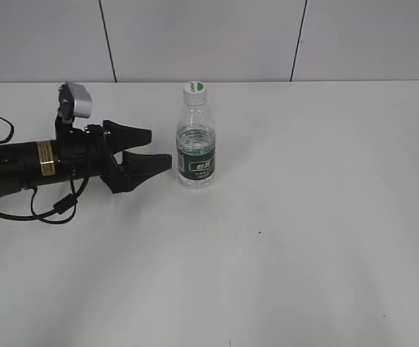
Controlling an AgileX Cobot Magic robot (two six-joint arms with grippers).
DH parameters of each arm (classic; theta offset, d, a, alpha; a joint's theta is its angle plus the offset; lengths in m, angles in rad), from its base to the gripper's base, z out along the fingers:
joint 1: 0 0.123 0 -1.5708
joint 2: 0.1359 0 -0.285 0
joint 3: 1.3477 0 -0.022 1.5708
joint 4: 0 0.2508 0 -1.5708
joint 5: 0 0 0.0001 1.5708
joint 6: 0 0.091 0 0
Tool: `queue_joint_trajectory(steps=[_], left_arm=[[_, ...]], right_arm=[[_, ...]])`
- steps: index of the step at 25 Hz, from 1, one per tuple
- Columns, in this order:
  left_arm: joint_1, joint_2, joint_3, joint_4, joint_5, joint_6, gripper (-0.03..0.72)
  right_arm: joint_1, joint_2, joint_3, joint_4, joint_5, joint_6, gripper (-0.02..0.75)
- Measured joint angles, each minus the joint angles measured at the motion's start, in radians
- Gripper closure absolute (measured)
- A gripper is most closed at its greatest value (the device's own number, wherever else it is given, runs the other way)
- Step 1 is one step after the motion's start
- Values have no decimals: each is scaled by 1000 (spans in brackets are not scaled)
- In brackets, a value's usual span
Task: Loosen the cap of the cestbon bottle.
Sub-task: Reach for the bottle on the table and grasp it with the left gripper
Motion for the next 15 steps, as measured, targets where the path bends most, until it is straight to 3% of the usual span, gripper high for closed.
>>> queue_joint_trajectory(steps=[15], left_arm=[[-120,9,-78,-20,137,-3,108]], right_arm=[[0,0,0,0,0,0,221]])
